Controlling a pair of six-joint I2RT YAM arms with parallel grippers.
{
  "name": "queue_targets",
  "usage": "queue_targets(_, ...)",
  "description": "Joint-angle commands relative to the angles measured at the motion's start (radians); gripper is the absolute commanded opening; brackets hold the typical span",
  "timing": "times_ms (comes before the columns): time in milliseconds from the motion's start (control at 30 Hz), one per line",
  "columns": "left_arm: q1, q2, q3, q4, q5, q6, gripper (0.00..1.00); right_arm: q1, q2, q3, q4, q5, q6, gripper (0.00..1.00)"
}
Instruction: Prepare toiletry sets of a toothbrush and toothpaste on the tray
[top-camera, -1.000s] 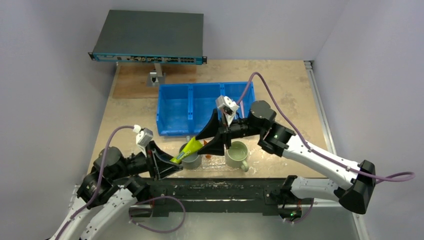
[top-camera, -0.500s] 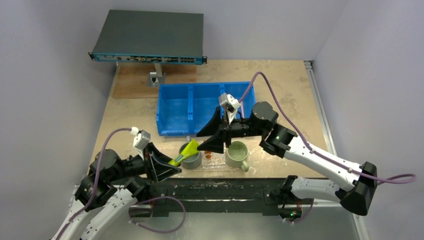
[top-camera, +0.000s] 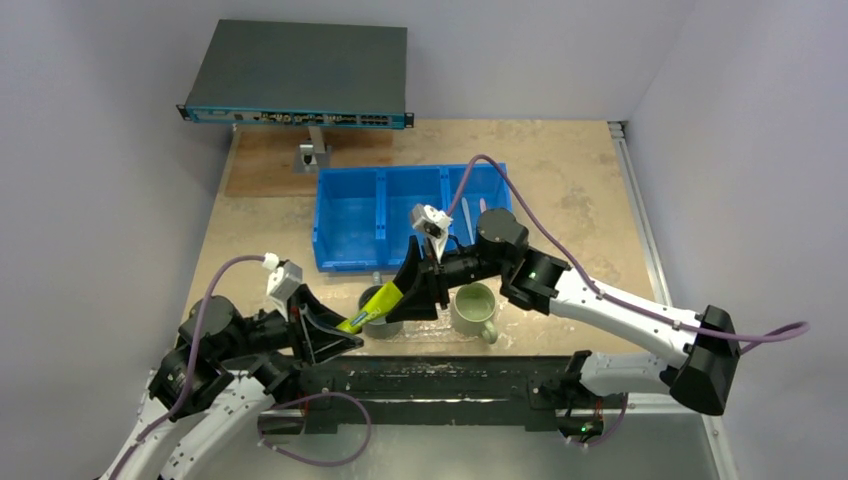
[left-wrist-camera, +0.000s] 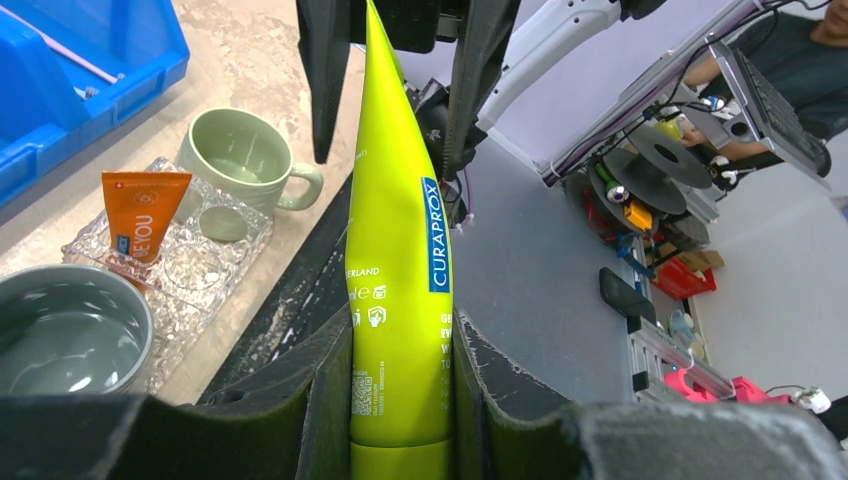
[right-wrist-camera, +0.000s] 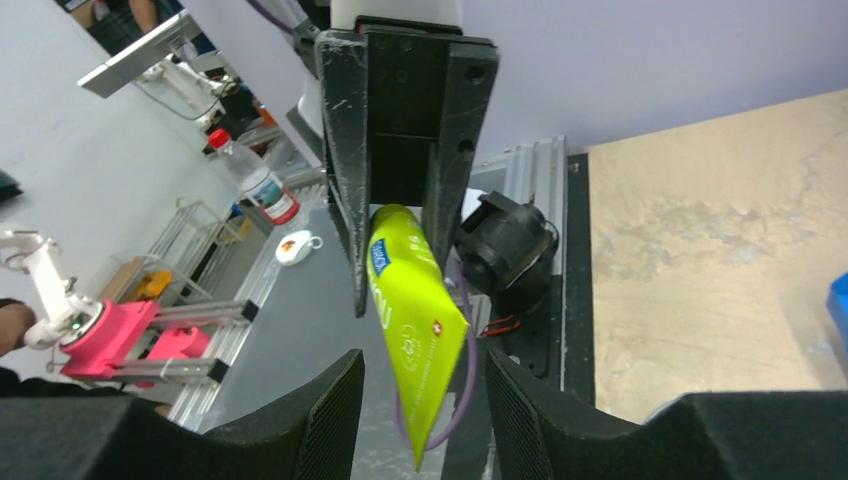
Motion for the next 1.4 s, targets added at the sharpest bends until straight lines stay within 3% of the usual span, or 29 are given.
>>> queue_targets(0, 0.003, 0.009, 0.043, 0.057, 0.022, 0.027, 0.00, 0.019, -0.007, 0.018, 0.061, -0.038, 0.017, 0.49)
queue_targets(633, 0.002, 0.006, 0.067, -0.017, 0.049, 0.084, 0.00, 0.020, -0.039, 0.036, 0.056, -0.004, 0.019, 0.48)
queue_targets(1000, 0.002, 0.006, 0.061, -0.018, 0.059, 0.085, 0.00, 0.020, -0.035, 0.031, 0.079, -0.015, 0.037, 0.41)
queue_targets(1233, 0.002, 0.013, 0.053, -0.014, 0.060, 0.086, 0.00, 0.021, -0.028, 0.021, 0.109, -0.030, 0.057, 0.28)
queue_targets(1367, 0.002, 0.017, 0.053, -0.012, 0.051, 0.086, 0.00, 0.031, -0.019, 0.021, 0.113, -0.046, 0.058, 0.10)
